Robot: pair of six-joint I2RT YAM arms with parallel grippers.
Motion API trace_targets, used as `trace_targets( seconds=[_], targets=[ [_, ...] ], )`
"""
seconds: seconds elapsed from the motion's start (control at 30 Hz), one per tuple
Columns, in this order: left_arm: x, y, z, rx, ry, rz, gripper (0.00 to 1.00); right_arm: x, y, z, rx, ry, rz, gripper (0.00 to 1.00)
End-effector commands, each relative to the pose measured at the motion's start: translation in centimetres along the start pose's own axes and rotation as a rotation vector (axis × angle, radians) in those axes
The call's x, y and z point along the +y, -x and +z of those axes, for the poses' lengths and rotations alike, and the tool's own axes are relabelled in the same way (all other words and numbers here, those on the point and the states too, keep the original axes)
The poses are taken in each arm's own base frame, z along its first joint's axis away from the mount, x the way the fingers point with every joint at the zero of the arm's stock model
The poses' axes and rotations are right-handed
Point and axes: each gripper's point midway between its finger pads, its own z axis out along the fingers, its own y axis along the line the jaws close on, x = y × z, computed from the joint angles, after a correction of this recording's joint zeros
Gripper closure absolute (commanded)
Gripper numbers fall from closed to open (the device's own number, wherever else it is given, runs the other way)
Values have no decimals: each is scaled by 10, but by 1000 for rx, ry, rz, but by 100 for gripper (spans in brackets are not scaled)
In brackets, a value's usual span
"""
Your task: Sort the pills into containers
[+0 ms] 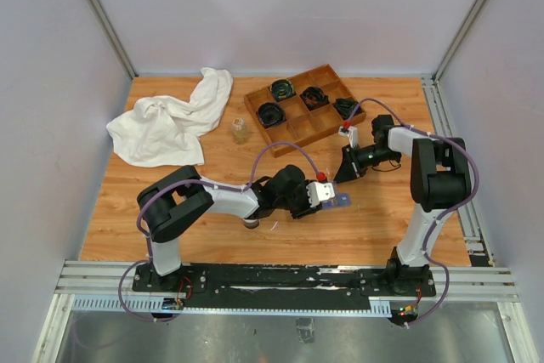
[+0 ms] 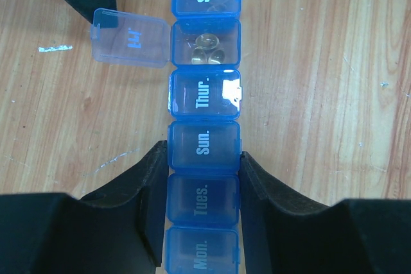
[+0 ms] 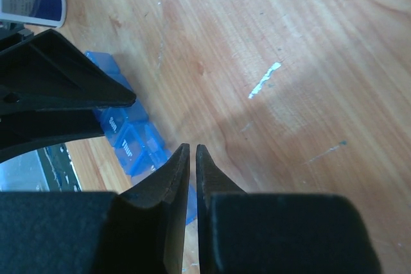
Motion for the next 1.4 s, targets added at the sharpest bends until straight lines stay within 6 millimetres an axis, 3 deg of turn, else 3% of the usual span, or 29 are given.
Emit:
trace_targets(
  seconds=[0.0, 0.23, 0.47, 1.07, 1.37],
  targets=[
    [0, 0, 4, -8, -17, -20, 82, 22, 1, 2, 5, 98, -30, 91],
    [1, -3, 4, -6, -16, -38, 82, 46, -2, -6, -10, 178, -82, 92],
    [2, -4, 4, -7, -14, -50, 82, 58, -19, -6, 22, 230, -99, 92],
    [2, -4, 4, -5, -20, -61, 83, 42, -64, 0, 228, 56, -138, 92],
    [0, -4, 4, -3, -33, -63, 83, 50, -48, -8, 202, 13, -216, 91]
  ],
)
